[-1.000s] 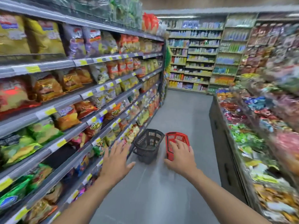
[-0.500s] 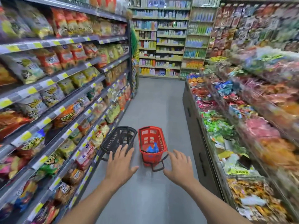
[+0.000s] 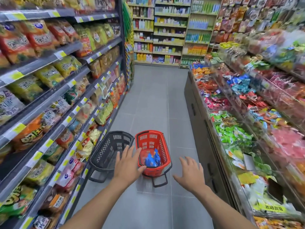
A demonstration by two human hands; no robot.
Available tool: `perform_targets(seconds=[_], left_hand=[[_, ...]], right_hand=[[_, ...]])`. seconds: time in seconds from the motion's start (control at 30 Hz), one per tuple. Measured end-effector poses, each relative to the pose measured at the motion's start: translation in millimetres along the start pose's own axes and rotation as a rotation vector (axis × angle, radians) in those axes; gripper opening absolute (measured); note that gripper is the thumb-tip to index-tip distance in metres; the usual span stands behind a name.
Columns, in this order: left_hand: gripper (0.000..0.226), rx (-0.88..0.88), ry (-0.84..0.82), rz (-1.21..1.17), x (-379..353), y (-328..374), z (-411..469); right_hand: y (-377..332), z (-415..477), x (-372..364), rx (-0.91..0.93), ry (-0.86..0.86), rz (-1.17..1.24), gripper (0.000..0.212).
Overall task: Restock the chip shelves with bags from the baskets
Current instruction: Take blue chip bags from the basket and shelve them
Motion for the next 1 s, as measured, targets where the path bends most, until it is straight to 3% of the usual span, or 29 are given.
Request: perform_targets(seconds=[0.4, 0.73, 1.0], left_hand=[[0.086, -0.046, -0.127, 0.027, -64.9, 11.7, 204.7], [0.087, 0.073, -0.254, 0.068, -162.5, 32.5, 359.8], [0.092, 0.183, -0.270, -0.017, -258.7, 16.4, 426.4]], right_hand=[[35.6, 194.8, -50.3, -0.040, -0.111, 0.016, 0.084], [86.3, 383.7, -110.9, 0.052, -0.285, 0.042, 0.088], [88.7, 477.7, -190.2, 0.081, -0.459, 0.212, 0.071]])
Point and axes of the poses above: each hand's wrist, its own z-axis towards the middle knuckle, its own x-axis out of the back of the hand, y = z × x, the point moved 2 cm from there along z, towards the middle knuckle, and after that the axes turned 7 degrees about y, right-handed, at the moved point
